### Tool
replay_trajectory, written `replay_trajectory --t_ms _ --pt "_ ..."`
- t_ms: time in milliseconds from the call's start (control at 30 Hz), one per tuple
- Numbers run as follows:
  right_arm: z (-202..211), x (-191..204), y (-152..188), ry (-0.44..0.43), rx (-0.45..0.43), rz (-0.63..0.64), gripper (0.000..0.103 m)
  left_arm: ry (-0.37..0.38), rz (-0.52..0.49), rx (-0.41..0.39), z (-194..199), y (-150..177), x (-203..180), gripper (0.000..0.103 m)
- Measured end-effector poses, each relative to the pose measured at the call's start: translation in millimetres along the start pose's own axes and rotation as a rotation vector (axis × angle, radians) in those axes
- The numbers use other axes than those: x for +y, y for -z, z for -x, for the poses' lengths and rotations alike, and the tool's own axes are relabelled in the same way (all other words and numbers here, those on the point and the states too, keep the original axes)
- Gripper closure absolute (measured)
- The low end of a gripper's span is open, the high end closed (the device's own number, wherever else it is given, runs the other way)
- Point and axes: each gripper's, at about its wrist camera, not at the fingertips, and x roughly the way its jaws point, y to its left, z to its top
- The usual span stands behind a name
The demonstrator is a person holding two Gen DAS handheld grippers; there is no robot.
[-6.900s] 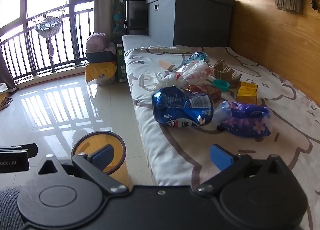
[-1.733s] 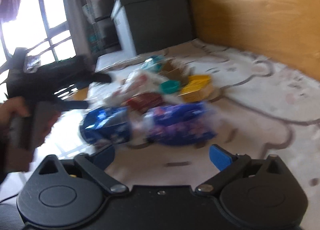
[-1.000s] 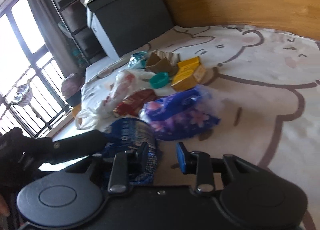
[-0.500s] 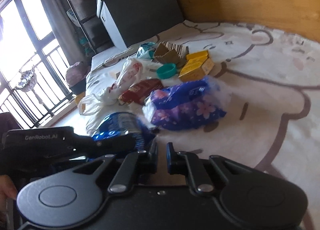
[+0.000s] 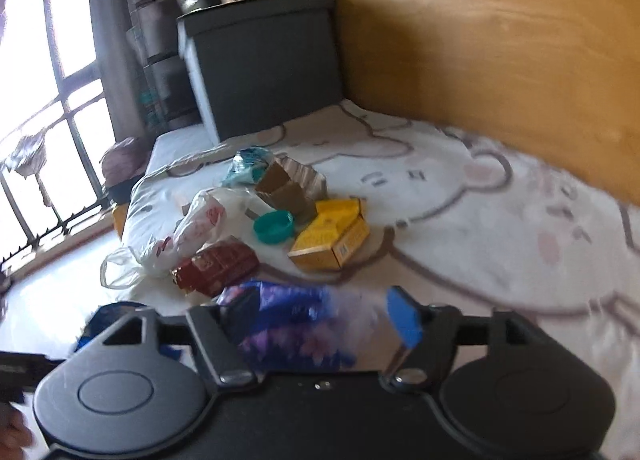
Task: Collect trash
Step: 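Grasp the blue Pepsi can with left tool while right tool grasps purple bag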
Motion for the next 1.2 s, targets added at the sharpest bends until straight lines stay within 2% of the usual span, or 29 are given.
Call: replay_trajectory --t_ms 67,167,300,467,500,567,600,667,733,767,900,1200 --pt "-11.9 -1.6 -5.0 -0.046 0.01 0.058 0.023 -0.036 -0.033 -0.02 5.3 -1.4 -2.6 0.076" --pt "-27.0 -1.2 -9.5 -0.164 0.037 0.191 0.023 -0.085 -0.084 -0.037 9.8 -3.4 -6.0 0.076" --pt "-44.6 7.9 -13.3 -0.219 0.121 0.399 0.021 -0.113 -0.108 -0.047 12.8 -5.0 -5.1 0.076" --pt "-71.0 13.8 -14.7 -0.261 0.265 0.547 0.021 -0.132 -0.118 -0.057 14.3 -6.1 -5.6 0.076" --pt "-74.6 14.2 -14.4 -0.264 0.285 0.558 0.025 -0.134 -0.119 -0.059 14.3 -6.1 -5.9 0.076" --pt "-80.6 15.3 -13.5 -0.274 0.313 0.567 0.031 -0.143 -0.119 -0.062 14.8 -6.3 -6.2 0.076" --pt "-82.3 16.2 -12.7 -0.276 0.321 0.568 0.038 -0.15 -0.12 -0.063 14.9 -6.3 -6.7 0.076" --pt "-82.6 18.9 -9.7 -0.278 0.329 0.571 0.042 -0.16 -0.12 -0.065 15.2 -6.4 -7.3 0.076" --pt "-79.0 20.5 -5.1 -0.272 0.33 0.568 0.054 -0.168 -0.122 -0.068 16.0 -6.5 -7.9 0.076" --pt "-76.7 20.5 -3.8 -0.265 0.327 0.555 0.071 -0.174 -0.125 -0.069 16.4 -6.6 -8.6 0.076" --pt "-66.0 19.2 -4.0 -0.213 0.306 0.468 0.079 -0.197 -0.14 -0.078 20.4 -6.3 -11.3 0.076" --pt "-14.2 34.3 -14.1 -0.102 0.168 0.309 0.081 -0.26 -0.148 -0.127 43.4 -2.7 -15.6 0.076"
